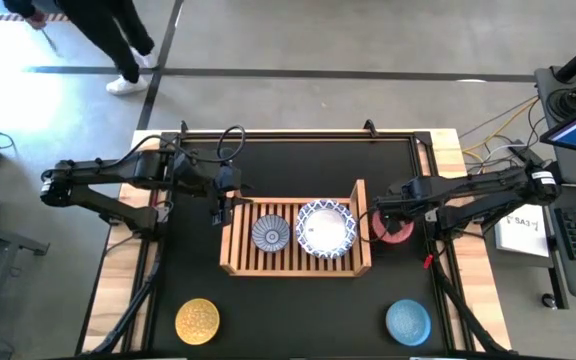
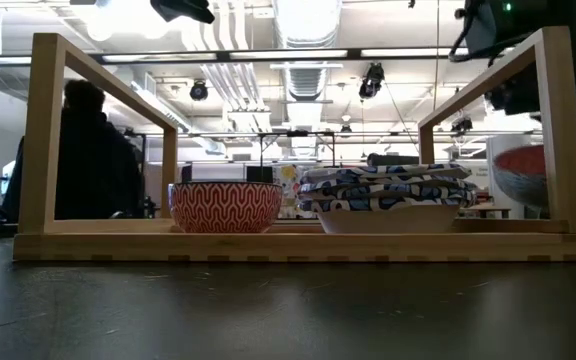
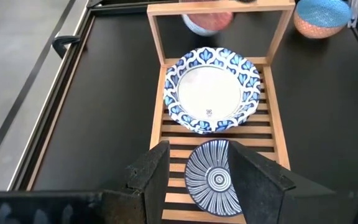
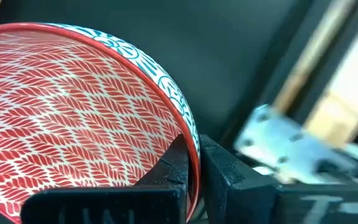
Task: Place and stack bowls onto a shelf
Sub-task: Stack the red patterned bowl on top of the dark blue patterned bowl on the shelf
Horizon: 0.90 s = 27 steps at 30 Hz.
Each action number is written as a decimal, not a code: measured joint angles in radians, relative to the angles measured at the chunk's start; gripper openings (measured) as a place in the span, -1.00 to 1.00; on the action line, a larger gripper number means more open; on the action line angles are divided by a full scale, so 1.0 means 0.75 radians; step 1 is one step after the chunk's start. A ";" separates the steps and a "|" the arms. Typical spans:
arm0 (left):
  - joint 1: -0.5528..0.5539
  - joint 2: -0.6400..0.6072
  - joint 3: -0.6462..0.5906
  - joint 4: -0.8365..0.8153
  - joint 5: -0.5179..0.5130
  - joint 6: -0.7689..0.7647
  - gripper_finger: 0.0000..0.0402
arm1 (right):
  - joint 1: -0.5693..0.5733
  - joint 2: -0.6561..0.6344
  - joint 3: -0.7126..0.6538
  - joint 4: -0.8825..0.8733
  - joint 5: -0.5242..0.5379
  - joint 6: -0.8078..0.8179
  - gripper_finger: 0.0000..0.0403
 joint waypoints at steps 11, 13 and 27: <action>0.000 0.003 0.000 0.001 -0.017 -0.006 -0.27 | -0.001 0.002 0.336 -0.100 0.596 0.017 -0.94; 0.000 0.005 0.000 0.001 -0.067 -0.006 -0.27 | 0.000 0.002 0.410 -0.080 0.724 -0.018 -0.94; 0.000 0.026 -0.079 0.520 -0.259 0.201 -0.28 | -0.001 0.021 0.590 0.653 1.298 -0.718 -0.94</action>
